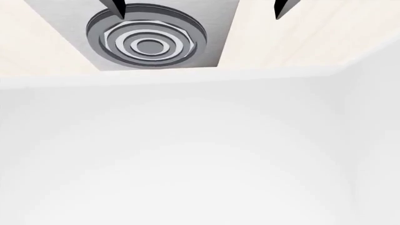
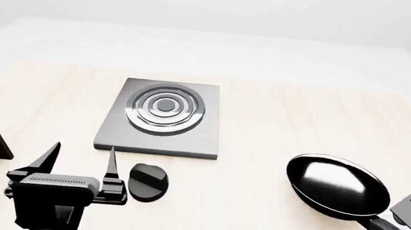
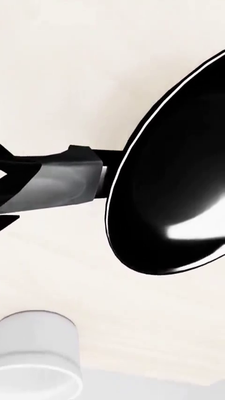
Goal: Turn on the stove and put the frying pan on it.
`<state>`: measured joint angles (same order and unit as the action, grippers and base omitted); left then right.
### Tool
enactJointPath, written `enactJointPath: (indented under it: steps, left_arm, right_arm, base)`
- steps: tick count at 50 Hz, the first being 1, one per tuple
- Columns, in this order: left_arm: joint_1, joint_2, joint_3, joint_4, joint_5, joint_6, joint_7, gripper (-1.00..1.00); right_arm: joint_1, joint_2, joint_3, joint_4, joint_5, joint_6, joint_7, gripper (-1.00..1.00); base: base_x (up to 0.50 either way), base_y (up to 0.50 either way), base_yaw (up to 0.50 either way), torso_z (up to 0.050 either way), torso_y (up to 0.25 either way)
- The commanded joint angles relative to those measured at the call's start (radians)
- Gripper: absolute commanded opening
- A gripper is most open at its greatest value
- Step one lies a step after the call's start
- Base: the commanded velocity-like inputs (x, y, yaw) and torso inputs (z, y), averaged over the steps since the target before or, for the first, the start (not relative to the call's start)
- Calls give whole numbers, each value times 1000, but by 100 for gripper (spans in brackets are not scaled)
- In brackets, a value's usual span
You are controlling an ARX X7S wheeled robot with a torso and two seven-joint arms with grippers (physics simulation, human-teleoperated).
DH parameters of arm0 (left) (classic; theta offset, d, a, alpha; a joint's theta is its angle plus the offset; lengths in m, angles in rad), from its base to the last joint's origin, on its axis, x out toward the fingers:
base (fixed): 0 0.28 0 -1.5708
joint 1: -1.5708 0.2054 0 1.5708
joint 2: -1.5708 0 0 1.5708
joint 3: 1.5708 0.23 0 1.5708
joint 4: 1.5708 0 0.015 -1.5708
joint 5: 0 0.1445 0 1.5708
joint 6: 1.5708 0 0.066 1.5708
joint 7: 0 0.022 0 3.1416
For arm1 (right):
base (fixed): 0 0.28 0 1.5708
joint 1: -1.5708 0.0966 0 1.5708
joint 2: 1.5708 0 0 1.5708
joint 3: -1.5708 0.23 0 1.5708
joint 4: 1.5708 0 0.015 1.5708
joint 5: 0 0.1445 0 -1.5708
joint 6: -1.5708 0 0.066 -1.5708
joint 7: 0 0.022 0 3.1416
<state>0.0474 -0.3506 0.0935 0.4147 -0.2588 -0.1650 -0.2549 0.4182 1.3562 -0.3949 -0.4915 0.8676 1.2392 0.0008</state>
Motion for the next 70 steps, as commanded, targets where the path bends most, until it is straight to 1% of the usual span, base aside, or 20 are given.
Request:
enactJointPath:
  steps: [1,5,15,26,28,33,35,45,52,55,70]
  left_arm:
    - [-1,-4,1,1,-3,-2,-3,100]
    - [-1,-5,2,2,-4,-3,-5,100]
    - [0,-9,-3,8,-19,-3,-4,100]
    - [2,-7,-7,-2,-28,13,-3,100]
    - [2,-8,-7,-3,-29,13,-3,100]
    - [6,-8,-12,-8,-32,25,-4,100]
    - [5,-7,-12,-10,-32,26,-5,100]
    - [4,-4,-12,-23,-36,41,-3,100]
    - [6,-6,-14,-28,-42,47,-2,100]
    - [7,-6,-13,-30,-41,54,-1,100]
    - [13,-8,-14,-41,-41,80,1,100]
  right_arm:
    - [190,-16,21,-25,-93,41,-37,-100]
    - [231,-27,23,-36,-93,53,-56,-100]
    - [374,-100,-43,-35,-160,88,-121,-100]
    - [590,-196,-131,-33,-241,116,-194,-100]
    - [601,-205,-146,-26,-255,109,-196,-100]
    - [632,-269,-175,16,-294,83,-181,-100]
    - [652,-295,-209,39,-328,73,-173,-100]
    - [738,-403,-280,121,-397,66,-159,-100]
    - [779,-479,-312,183,-427,26,-158,-100]
    - [805,-522,-350,239,-461,-4,-157,-100]
    - [861,-676,-369,377,-502,-80,-130,-100]
  base:
    - [0,0,0,0,0]
    - [0,0,1,0,0]
    - [0,0,0,0,1]
    - [0,0,0,0,2]
    - [0,0,0,0,0]
    - [0,0,0,0,0]
    - [0,0,0,0,5]
    - [0,0,0,0,1]
    - [0,0,0,0,1]
    - [0,0,0,0,3]
    - [0,0,0,0,1]
